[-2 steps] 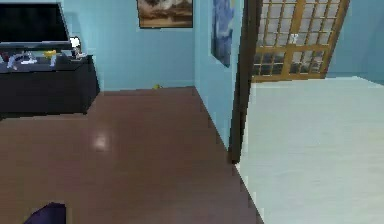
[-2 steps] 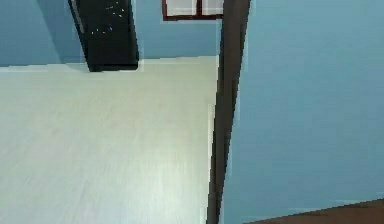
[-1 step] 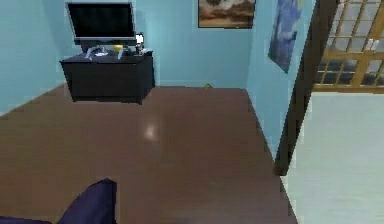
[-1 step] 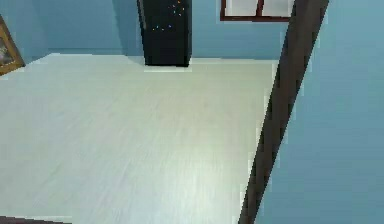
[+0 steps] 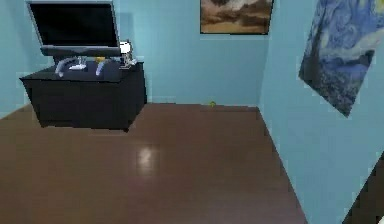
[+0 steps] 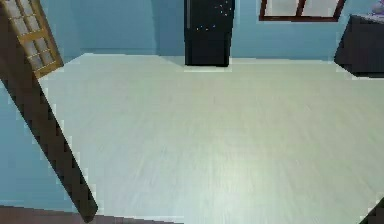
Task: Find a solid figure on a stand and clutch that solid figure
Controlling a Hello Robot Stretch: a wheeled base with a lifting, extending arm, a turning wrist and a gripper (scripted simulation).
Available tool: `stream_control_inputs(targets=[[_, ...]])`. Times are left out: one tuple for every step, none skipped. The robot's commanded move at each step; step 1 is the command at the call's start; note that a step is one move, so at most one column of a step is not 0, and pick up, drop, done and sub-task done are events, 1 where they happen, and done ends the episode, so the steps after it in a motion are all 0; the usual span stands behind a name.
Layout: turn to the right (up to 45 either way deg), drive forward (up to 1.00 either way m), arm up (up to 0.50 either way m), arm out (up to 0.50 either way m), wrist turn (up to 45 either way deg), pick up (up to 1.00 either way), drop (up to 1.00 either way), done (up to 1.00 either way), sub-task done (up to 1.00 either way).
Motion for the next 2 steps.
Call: stream_control_inputs(targets=[[-12.0, 0.00, 0.00, 0.00, 0.0, 0.00, 0.00, 0.00, 0.00], [0.0, 1.00, 0.00, 0.00, 0.0, 0.00, 0.00, 0.00, 0.00]])
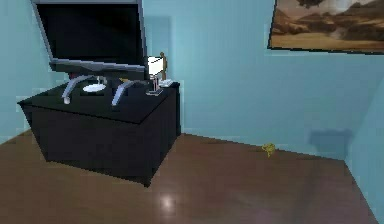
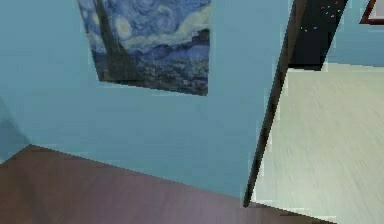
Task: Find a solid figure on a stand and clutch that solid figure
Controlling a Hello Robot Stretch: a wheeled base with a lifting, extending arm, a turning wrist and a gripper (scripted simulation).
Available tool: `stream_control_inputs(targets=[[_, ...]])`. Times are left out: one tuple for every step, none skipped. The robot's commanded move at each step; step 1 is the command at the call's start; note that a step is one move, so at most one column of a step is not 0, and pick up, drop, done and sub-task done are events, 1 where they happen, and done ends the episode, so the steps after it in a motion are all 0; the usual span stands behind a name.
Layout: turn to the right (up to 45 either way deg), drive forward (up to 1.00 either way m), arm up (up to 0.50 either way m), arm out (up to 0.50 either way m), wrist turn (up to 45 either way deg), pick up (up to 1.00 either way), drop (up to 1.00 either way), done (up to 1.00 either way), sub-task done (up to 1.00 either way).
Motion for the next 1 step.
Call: stream_control_inputs(targets=[[-3.0, 0.00, 0.00, 0.00, 0.0, 0.00, 0.00, 0.00, 0.00]])
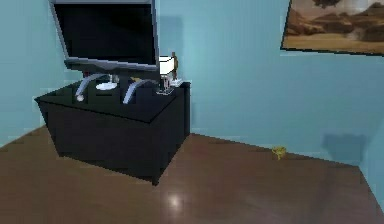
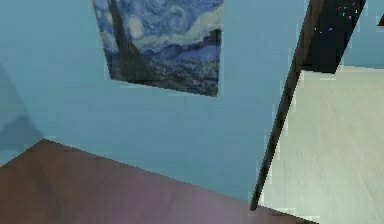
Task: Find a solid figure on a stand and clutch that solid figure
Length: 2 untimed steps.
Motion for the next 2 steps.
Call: stream_control_inputs(targets=[[0.0, 0.50, 0.00, 0.00, 0.0, 0.00, 0.00, 0.00, 0.00], [18.0, 0.00, 0.00, 0.00, 0.0, 0.00, 0.00, 0.00, 0.00]])
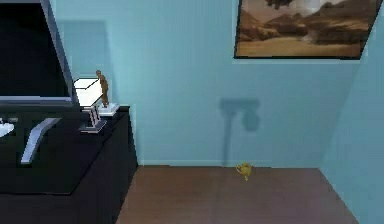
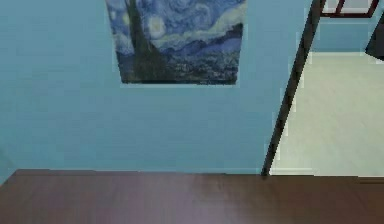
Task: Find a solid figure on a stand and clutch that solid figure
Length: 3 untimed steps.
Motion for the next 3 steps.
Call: stream_control_inputs(targets=[[0.0, 0.90, 0.00, 0.00, 0.0, 0.00, 0.00, 0.00, 0.00], [-45.0, 0.00, 0.00, 0.00, 0.0, 0.00, 0.00, 0.00, 0.00], [-45.0, 0.00, 0.00, 0.00, 0.0, 0.00, 0.00, 0.00, 0.00]])
